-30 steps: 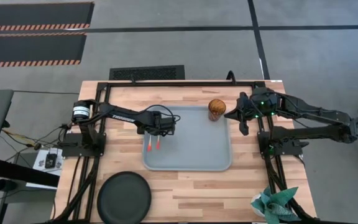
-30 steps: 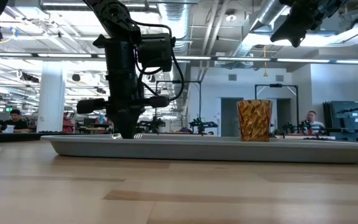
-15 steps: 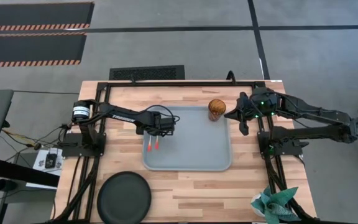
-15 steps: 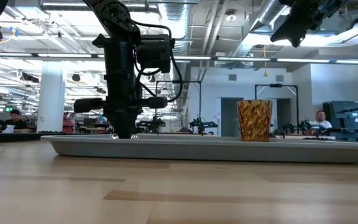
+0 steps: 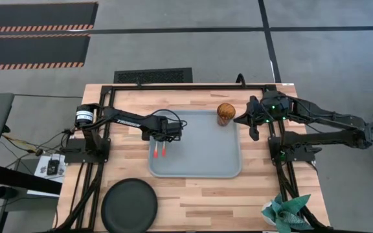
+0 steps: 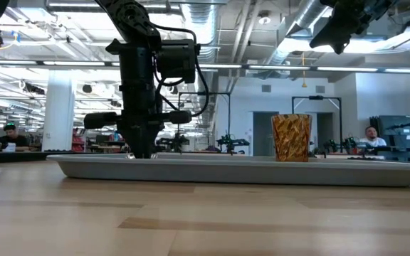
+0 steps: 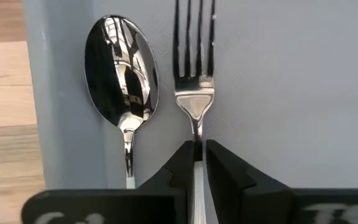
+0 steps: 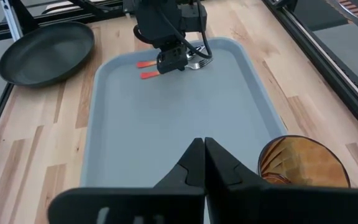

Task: Pick and place plate/cup/fork/spoon on tray
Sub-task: Put the orange fork on the gray serving tray to the right of the orange spoon, then put the black plate on the gray serving tray to the right of the orange fork

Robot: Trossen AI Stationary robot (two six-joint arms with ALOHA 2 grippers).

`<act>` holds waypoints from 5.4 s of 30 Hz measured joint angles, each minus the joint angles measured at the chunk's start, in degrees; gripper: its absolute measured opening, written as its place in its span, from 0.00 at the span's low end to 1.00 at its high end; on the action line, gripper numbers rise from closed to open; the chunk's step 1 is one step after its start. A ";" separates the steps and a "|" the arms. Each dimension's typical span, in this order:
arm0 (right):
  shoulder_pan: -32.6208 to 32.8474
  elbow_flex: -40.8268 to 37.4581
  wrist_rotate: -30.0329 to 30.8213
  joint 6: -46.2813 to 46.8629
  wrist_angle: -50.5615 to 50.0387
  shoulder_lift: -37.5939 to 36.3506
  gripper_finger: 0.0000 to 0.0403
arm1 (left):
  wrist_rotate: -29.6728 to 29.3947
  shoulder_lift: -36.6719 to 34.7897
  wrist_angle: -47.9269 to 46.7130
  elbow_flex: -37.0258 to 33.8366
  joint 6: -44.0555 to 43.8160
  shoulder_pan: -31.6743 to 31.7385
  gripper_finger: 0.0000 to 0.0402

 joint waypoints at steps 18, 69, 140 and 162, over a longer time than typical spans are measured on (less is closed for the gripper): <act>0.00 0.00 0.02 -0.02 0.00 0.00 0.02 | -0.30 0.06 -1.68 1.24 1.30 0.01 0.09; 0.09 0.00 -1.68 1.54 2.53 1.57 0.02 | 9.14 -12.60 -25.18 10.92 18.12 -24.33 0.00; 10.95 0.00 16.59 19.17 26.23 14.51 0.02 | 32.47 -39.76 11.82 -38.41 42.98 -29.52 0.01; 10.99 0.00 14.95 18.97 26.18 14.51 0.02 | 17.55 -39.48 16.36 -19.92 11.92 -18.37 0.00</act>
